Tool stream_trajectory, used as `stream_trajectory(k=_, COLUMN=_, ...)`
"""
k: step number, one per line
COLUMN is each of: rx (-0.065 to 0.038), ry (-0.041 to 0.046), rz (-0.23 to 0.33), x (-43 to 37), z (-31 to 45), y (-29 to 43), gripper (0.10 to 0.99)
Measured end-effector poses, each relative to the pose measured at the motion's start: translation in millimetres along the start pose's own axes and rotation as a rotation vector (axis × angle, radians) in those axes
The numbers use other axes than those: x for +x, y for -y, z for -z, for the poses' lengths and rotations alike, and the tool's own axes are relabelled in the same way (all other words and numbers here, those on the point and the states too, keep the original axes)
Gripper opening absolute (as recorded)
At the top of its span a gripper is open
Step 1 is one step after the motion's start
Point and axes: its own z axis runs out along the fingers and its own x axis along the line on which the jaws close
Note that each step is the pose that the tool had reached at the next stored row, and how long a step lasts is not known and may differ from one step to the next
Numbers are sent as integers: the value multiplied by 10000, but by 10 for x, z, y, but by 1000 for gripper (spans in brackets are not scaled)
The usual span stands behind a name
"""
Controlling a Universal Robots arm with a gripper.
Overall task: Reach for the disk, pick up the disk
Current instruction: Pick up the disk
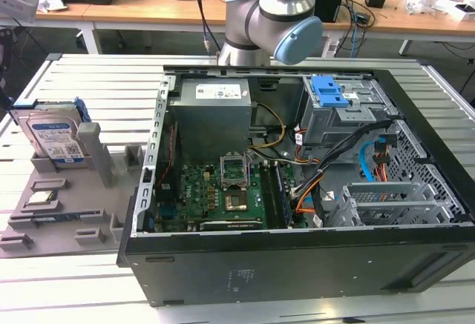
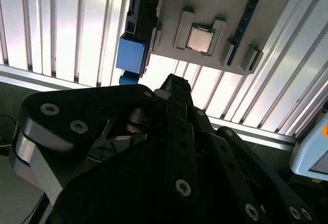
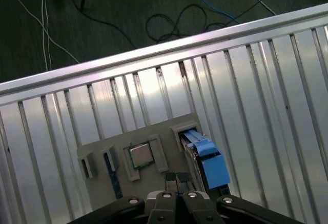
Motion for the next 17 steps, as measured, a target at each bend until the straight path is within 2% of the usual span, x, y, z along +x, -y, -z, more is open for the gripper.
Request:
stream_trajectory(k=11, rx=1, ry=-55, rz=1448, x=0, z=0, y=0, gripper=106)
stream_trajectory(k=17, rx=1, ry=-60, rz=1561, x=0, z=0, y=0, gripper=106)
